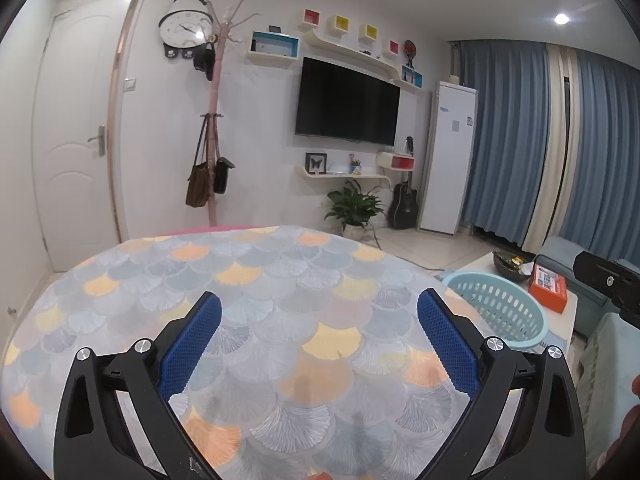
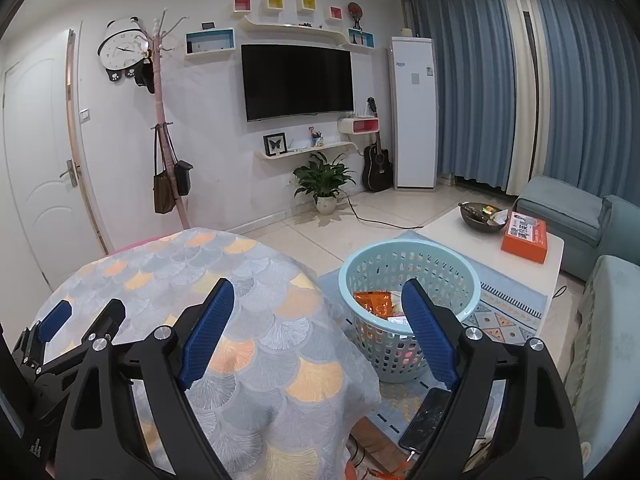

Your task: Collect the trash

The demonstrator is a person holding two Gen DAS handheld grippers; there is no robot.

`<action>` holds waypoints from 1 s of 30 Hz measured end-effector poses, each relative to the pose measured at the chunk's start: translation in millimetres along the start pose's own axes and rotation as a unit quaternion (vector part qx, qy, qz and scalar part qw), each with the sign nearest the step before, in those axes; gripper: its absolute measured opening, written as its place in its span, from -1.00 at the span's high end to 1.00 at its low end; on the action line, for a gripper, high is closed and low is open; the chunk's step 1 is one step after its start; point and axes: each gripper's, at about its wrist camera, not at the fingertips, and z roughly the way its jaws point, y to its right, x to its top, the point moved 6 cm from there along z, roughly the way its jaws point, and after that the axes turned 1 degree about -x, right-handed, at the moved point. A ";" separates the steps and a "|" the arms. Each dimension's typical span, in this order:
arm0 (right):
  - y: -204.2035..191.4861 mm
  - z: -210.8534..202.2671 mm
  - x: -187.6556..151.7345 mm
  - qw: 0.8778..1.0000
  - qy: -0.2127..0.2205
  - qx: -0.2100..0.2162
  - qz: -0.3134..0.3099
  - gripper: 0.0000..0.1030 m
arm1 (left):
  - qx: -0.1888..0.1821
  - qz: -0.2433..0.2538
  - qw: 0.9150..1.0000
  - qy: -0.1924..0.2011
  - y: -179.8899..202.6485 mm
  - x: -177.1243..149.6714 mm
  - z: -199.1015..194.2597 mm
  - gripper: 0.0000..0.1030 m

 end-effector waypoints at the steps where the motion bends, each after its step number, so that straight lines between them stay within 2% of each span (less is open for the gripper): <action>1: 0.0 0.3 -0.3 1.000 -0.001 0.000 0.000 -0.58 | -0.001 0.000 1.000 -0.001 -0.4 0.1 0.3 -0.85; 30: -3.0 1.6 -6.2 1.000 -0.005 0.007 0.003 -0.59 | 0.000 -0.002 1.000 -0.002 -0.7 -1.1 0.8 -0.85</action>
